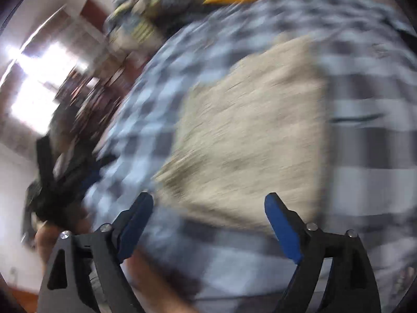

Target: Fold small clothes

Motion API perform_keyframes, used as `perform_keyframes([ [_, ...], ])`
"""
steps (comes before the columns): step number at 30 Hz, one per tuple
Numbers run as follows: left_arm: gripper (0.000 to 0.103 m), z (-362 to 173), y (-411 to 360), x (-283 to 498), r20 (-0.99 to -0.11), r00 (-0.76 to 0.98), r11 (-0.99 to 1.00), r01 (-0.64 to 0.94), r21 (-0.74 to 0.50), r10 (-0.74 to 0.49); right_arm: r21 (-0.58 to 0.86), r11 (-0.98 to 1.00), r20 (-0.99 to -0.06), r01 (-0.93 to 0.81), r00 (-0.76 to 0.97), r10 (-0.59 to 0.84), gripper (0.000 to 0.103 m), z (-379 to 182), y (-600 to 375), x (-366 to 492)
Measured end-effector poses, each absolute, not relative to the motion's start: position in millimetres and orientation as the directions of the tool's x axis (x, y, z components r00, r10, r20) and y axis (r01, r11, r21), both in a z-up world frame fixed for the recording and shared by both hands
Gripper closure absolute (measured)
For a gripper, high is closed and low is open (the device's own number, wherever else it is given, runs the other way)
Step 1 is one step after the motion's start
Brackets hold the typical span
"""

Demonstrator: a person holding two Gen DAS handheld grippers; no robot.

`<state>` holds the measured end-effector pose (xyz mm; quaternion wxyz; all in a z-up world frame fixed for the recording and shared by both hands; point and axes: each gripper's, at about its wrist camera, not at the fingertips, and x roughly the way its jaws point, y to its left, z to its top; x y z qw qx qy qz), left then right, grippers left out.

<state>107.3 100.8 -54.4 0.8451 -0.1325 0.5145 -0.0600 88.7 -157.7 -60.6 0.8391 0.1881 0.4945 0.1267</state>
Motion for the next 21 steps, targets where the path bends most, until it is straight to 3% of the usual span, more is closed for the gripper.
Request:
perform_keyframes([
  [4, 0.0, -62.9, 62.1, 119.7, -0.867, 0.379, 0.946, 0.122, -0.3, -0.324, 0.405, 0.895, -0.83, 0.186, 0.486, 0.274, 0.016, -102.2, -199.3, 94.7],
  [9, 0.002, -78.0, 27.7, 148.9, -0.879, 0.289, 0.914, 0.266, -0.306, -0.378, 0.521, 0.782, -0.835, 0.343, 0.395, 0.384, 0.016, -135.4, -222.8, 108.1],
  [13, 0.036, -86.6, 8.2, 161.1, -0.865, 0.193, 0.857, 0.347, -0.381, -0.463, 0.51, 0.785, -0.836, 0.352, 0.417, 0.357, 0.016, -122.8, -217.3, 115.1],
  [17, 0.039, -106.4, -12.5, 172.3, -0.905, 0.108, 0.857, 0.383, -0.344, -0.411, 0.533, 0.761, -0.829, 0.369, 0.409, 0.383, 0.016, -130.2, -214.6, 121.7],
  [21, 0.039, -117.2, -11.4, 179.3, -0.893, 0.06, 0.85, 0.341, -0.402, -0.446, 0.544, 0.749, -0.826, 0.377, 0.4, 0.398, 0.016, -133.1, -232.5, 111.8],
])
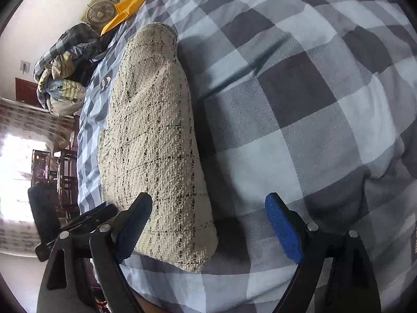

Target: Fold small clothes

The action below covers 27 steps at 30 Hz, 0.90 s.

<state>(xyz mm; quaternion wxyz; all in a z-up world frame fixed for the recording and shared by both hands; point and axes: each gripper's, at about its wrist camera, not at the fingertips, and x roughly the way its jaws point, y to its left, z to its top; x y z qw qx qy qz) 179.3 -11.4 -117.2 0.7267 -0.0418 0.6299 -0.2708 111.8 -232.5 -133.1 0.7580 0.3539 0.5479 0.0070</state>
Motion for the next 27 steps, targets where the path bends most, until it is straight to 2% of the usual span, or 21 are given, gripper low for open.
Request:
perform_keyframes([
  [1, 0.04, -117.3, -9.6, 178.7, -0.886, 0.055, 0.844, 0.336, -0.418, -0.461, 0.54, 0.753, -0.828, 0.376, 0.398, 0.395, 0.016, -132.2, -233.4, 110.6],
  [2, 0.047, -117.2, -6.5, 177.7, -0.881, 0.053, 0.84, 0.335, -0.428, -0.47, 0.541, 0.753, -0.827, 0.373, 0.398, 0.397, 0.016, -131.7, -230.7, 111.7],
  [3, 0.059, -116.0, -3.6, 175.6, -0.875, 0.052, 0.835, 0.332, -0.439, -0.482, 0.545, 0.752, -0.825, 0.371, 0.397, 0.402, 0.016, -131.3, -232.5, 109.8],
  [4, 0.077, -115.8, -0.6, 174.9, -0.879, 0.052, 0.84, 0.327, -0.434, -0.474, 0.547, 0.751, -0.824, 0.369, 0.396, 0.406, 0.016, -130.9, -235.8, 107.5],
  [6, 0.087, -113.3, 11.2, 174.0, -0.86, 0.06, 0.836, 0.277, -0.474, -0.508, 0.549, 0.752, -0.822, 0.366, 0.399, 0.407, 0.016, -129.9, -238.3, 104.9],
  [8, 0.092, -103.8, 19.1, 170.3, -0.826, 0.086, 0.812, 0.264, -0.52, -0.557, 0.547, 0.757, -0.822, 0.359, 0.402, 0.403, 0.016, -128.7, -237.7, 104.4],
  [13, 0.094, -57.1, 16.2, 151.5, -0.767, 0.18, 0.769, 0.35, -0.535, -0.616, 0.55, 0.754, -0.82, 0.359, 0.403, 0.406, 0.016, -130.5, -240.1, 101.3],
  [16, 0.094, -21.4, 24.1, 144.8, -0.699, 0.248, 0.731, 0.38, -0.567, -0.671, 0.555, 0.748, -0.818, 0.363, 0.401, 0.413, 0.016, -131.8, -241.7, 101.4],
  [21, 0.095, -7.3, 49.9, 131.2, -0.662, 0.325, 0.737, 0.344, -0.582, -0.675, 0.566, 0.74, -0.81, 0.363, 0.41, 0.419, 0.016, -130.5, -245.8, 100.0],
  [23, 0.094, -22.8, 66.1, 132.2, -0.695, 0.329, 0.769, 0.276, -0.577, -0.639, 0.57, 0.738, -0.808, 0.361, 0.411, 0.422, 0.016, -130.5, -246.7, 99.6],
  [25, 0.094, -61.2, 80.3, 140.0, -0.788, 0.289, 0.839, 0.162, -0.52, -0.544, 0.571, 0.737, -0.808, 0.361, 0.406, 0.427, 0.016, -131.4, -246.5, 100.4],
  [27, 0.094, -110.3, 92.2, 143.8, -0.873, 0.177, 0.89, 0.039, -0.455, -0.454, 0.567, 0.741, -0.812, 0.36, 0.394, 0.43, 0.016, -133.6, -244.2, 102.4],
])
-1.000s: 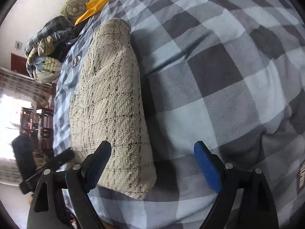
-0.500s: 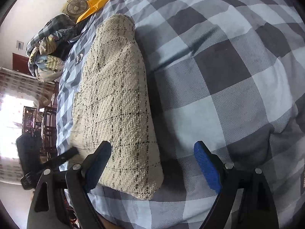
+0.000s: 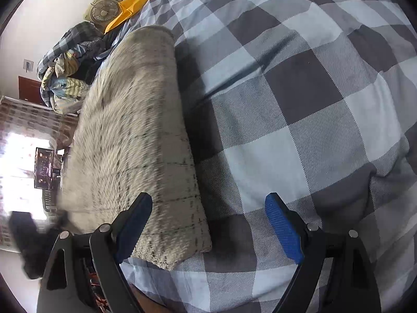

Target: Fold small clothes

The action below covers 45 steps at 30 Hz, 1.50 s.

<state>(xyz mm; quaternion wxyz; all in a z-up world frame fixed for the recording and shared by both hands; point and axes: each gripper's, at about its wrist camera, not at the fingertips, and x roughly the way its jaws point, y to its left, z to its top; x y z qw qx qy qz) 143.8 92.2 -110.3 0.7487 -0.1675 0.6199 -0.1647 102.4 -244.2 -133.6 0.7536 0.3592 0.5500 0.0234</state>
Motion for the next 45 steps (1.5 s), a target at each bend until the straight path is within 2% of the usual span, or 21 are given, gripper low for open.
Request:
perform_keyframes([
  [2, 0.094, -124.2, 99.9, 144.7, -0.872, 0.136, 0.878, -0.023, -0.477, -0.47, 0.563, 0.747, -0.816, 0.353, 0.382, 0.434, 0.016, -135.0, -240.9, 103.7],
  [5, 0.093, -105.3, 107.9, 146.3, -0.82, 0.174, 0.826, -0.054, -0.561, -0.546, 0.553, 0.759, -0.822, 0.344, 0.371, 0.431, 0.016, -134.5, -237.4, 103.3],
  [7, 0.091, -84.6, 107.5, 147.2, -0.837, 0.21, 0.856, 0.0, -0.516, -0.505, 0.552, 0.759, -0.824, 0.345, 0.367, 0.432, 0.016, -134.1, -237.2, 102.5],
  [9, 0.083, -73.6, 108.0, 148.4, -0.87, 0.243, 0.9, 0.036, -0.434, -0.429, 0.554, 0.756, -0.824, 0.35, 0.364, 0.435, 0.016, -134.8, -237.9, 102.9],
  [10, 0.059, -68.4, 109.0, 149.3, -0.879, 0.255, 0.913, 0.047, -0.404, -0.402, 0.555, 0.754, -0.823, 0.351, 0.363, 0.437, 0.016, -134.9, -238.3, 103.9],
  [11, 0.012, -65.6, 111.4, 149.7, -0.878, 0.266, 0.915, 0.046, -0.402, -0.399, 0.556, 0.753, -0.822, 0.352, 0.362, 0.439, 0.016, -135.1, -238.4, 104.4],
  [12, 0.0, -67.4, 113.8, 150.9, -0.87, 0.284, 0.912, 0.045, -0.407, -0.403, 0.557, 0.753, -0.822, 0.351, 0.362, 0.439, 0.016, -134.9, -238.3, 104.9],
  [14, 0.0, -66.7, 116.5, 148.2, -0.842, 0.318, 0.897, 0.074, -0.436, -0.435, 0.552, 0.757, -0.825, 0.348, 0.36, 0.436, 0.016, -134.6, -237.5, 104.8],
  [17, 0.0, -69.9, 107.5, 151.2, -0.817, 0.269, 0.86, 0.17, -0.482, -0.511, 0.548, 0.76, -0.829, 0.35, 0.352, 0.435, 0.016, -136.0, -237.5, 103.0],
  [21, 0.0, -74.4, 87.8, 153.0, -0.829, 0.238, 0.842, 0.345, -0.415, -0.506, 0.546, 0.756, -0.831, 0.36, 0.344, 0.437, 0.016, -137.4, -237.9, 101.4],
  [24, 0.001, -82.7, 68.7, 148.0, -0.85, 0.177, 0.802, 0.47, -0.37, -0.496, 0.541, 0.758, -0.835, 0.363, 0.343, 0.431, 0.016, -137.1, -239.1, 101.5],
  [26, 0.012, -89.2, 58.4, 144.7, -0.85, 0.119, 0.762, 0.519, -0.387, -0.513, 0.539, 0.759, -0.836, 0.366, 0.341, 0.429, 0.016, -137.8, -239.9, 101.4],
  [27, 0.023, -96.2, 52.4, 144.1, -0.854, 0.068, 0.741, 0.536, -0.404, -0.515, 0.538, 0.758, -0.837, 0.368, 0.339, 0.43, 0.016, -138.3, -240.1, 101.8],
  [28, 0.07, -102.6, 49.4, 142.7, -0.859, 0.024, 0.731, 0.538, -0.42, -0.511, 0.538, 0.758, -0.837, 0.368, 0.338, 0.431, 0.016, -138.3, -239.5, 101.9],
  [29, 0.091, -106.8, 46.6, 140.4, -0.876, 0.01, 0.739, 0.541, -0.401, -0.483, 0.539, 0.758, -0.837, 0.367, 0.336, 0.432, 0.016, -138.5, -239.3, 102.0],
  [31, 0.093, -102.4, 45.1, 132.2, -0.876, 0.053, 0.736, 0.568, -0.369, -0.479, 0.535, 0.762, -0.84, 0.366, 0.333, 0.429, 0.016, -138.4, -238.4, 102.6],
  [35, 0.095, -87.0, 61.8, 122.9, -0.795, 0.064, 0.716, 0.483, -0.504, -0.603, 0.534, 0.766, -0.839, 0.358, 0.332, 0.43, 0.016, -137.1, -237.8, 102.5],
  [39, 0.095, -66.0, 70.2, 98.4, -0.703, 0.045, 0.631, 0.484, -0.606, -0.71, 0.544, 0.765, -0.833, 0.345, 0.336, 0.44, 0.016, -135.1, -235.6, 101.8],
  [42, 0.096, -69.7, 71.0, 87.7, -0.714, 0.045, 0.633, 0.503, -0.588, -0.699, 0.553, 0.77, -0.827, 0.319, 0.323, 0.46, 0.016, -136.5, -231.3, 102.4],
  [45, 0.096, -90.2, 85.0, 97.2, -0.759, 0.1, 0.719, 0.419, -0.554, -0.643, 0.555, 0.777, -0.828, 0.298, 0.293, 0.479, 0.016, -141.0, -223.8, 103.9],
])
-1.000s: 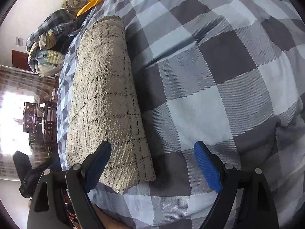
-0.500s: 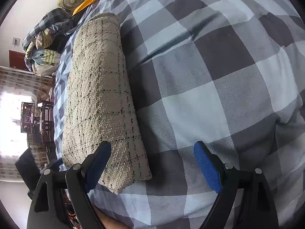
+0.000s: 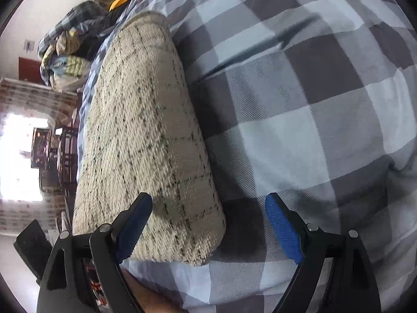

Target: Fold small clothes

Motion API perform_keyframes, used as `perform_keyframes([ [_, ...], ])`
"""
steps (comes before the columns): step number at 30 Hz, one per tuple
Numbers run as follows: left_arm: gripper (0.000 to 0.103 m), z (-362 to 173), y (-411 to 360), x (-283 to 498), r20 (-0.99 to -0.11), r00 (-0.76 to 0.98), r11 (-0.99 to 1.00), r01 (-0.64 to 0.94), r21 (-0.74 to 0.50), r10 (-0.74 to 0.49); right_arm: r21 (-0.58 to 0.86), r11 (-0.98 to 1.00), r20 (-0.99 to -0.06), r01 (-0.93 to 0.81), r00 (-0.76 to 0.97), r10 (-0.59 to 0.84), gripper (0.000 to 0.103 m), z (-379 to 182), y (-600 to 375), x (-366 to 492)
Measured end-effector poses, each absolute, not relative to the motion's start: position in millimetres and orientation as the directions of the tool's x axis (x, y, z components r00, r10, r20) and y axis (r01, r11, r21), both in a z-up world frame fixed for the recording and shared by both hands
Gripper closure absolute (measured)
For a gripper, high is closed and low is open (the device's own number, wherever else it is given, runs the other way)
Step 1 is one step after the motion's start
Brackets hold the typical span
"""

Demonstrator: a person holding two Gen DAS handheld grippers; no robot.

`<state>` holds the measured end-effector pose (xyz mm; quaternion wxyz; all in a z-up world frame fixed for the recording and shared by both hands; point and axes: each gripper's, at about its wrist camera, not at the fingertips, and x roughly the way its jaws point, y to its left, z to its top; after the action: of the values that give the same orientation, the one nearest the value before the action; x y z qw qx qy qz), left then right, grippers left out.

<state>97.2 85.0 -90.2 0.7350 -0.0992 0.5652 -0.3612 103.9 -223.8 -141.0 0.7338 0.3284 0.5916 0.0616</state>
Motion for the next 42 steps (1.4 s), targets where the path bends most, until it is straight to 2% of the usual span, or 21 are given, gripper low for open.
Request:
perform_keyframes([
  [5, 0.095, -111.2, 103.6, 109.3, -0.761, 0.143, 0.765, 0.269, -0.585, -0.633, 0.537, 0.793, -0.84, 0.289, 0.269, 0.471, 0.016, -142.2, -222.3, 105.0],
  [9, 0.095, -88.8, 98.2, 100.6, -0.758, 0.204, 0.77, 0.342, -0.538, -0.62, 0.47, 0.839, -0.875, 0.275, 0.266, 0.403, 0.016, -132.8, -228.1, 84.0],
  [12, 0.095, -77.9, 98.4, 94.7, -0.744, 0.221, 0.76, 0.372, -0.533, -0.63, 0.359, 0.909, -0.92, 0.212, 0.242, 0.307, 0.016, -128.4, -216.1, 63.4],
  [18, 0.096, -72.4, 116.0, 99.1, -0.695, 0.215, 0.725, 0.29, -0.625, -0.686, 0.22, 0.971, -0.961, 0.091, 0.191, 0.2, 0.016, -147.1, -178.6, 70.2],
  [24, 0.096, -84.7, 113.8, 99.0, -0.705, 0.223, 0.738, 0.243, -0.629, -0.674, 0.047, 0.999, -0.93, 0.003, 0.366, 0.043, 0.017, -142.9, -147.7, 81.6],
  [25, 0.096, -89.0, 114.1, 100.5, -0.717, 0.216, 0.749, 0.222, -0.624, -0.662, 0.043, 0.999, -0.926, 0.003, 0.377, 0.039, 0.022, -144.8, -148.8, 81.7],
  [29, 0.095, -107.3, 115.6, 101.2, -0.782, 0.175, 0.801, 0.165, -0.576, -0.599, 0.077, 0.994, -0.943, 0.073, 0.331, 0.049, 0.024, -150.0, -166.1, 83.8],
  [33, 0.095, -93.0, 121.3, 95.4, -0.742, 0.206, 0.77, 0.176, -0.613, -0.638, 0.122, 0.984, -0.979, 0.133, 0.179, 0.098, 0.024, -150.4, -180.1, 81.5],
  [36, 0.095, -73.5, 133.8, 94.4, -0.747, 0.27, 0.794, 0.18, -0.58, -0.607, 0.265, 0.945, -0.945, 0.192, 0.246, 0.215, 0.024, -130.1, -204.4, 69.2],
  [42, 0.091, -48.4, 124.7, 129.7, -0.799, 0.254, 0.834, 0.261, -0.486, -0.545, 0.402, 0.874, -0.875, 0.271, 0.394, 0.28, 0.024, -107.2, -234.0, 106.3],
])
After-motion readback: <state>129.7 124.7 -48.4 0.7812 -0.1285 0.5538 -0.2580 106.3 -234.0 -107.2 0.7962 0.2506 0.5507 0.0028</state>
